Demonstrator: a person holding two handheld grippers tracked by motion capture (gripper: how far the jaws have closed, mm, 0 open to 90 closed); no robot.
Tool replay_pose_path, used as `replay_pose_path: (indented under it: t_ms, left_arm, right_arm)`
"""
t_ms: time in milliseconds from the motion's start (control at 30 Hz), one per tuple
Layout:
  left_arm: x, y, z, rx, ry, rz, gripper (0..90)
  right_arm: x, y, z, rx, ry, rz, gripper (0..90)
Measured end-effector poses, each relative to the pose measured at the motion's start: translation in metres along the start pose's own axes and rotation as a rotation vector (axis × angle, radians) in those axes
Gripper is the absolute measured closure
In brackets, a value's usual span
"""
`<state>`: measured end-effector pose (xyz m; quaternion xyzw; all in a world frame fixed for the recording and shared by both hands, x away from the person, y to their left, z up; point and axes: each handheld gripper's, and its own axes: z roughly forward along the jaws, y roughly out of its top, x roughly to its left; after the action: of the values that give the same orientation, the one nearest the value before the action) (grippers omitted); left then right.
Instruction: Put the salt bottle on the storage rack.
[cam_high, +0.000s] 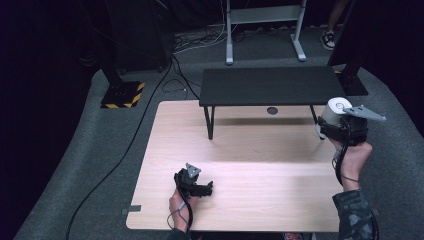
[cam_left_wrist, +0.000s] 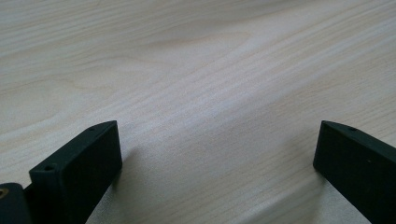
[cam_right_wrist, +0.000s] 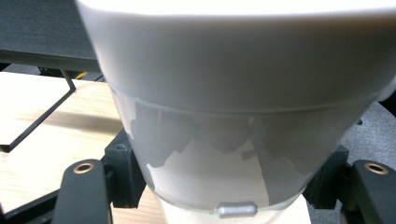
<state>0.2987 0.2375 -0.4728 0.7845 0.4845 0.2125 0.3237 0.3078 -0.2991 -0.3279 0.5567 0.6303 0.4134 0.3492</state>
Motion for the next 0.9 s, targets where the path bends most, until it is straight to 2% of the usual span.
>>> replay_pose_path:
  t_ms: [367, 900]
  left_arm:
    - [0.000, 0.000, 0.000, 0.000, 0.000, 0.000, 0.4]
    - [0.000, 0.000, 0.000, 0.000, 0.000, 0.000, 0.4]
  right_arm:
    - [0.003, 0.018, 0.005, -0.006, 0.014, -0.007, 29.2]
    - [0.017, 0.049, 0.015, -0.025, 0.037, -0.024, 29.2]
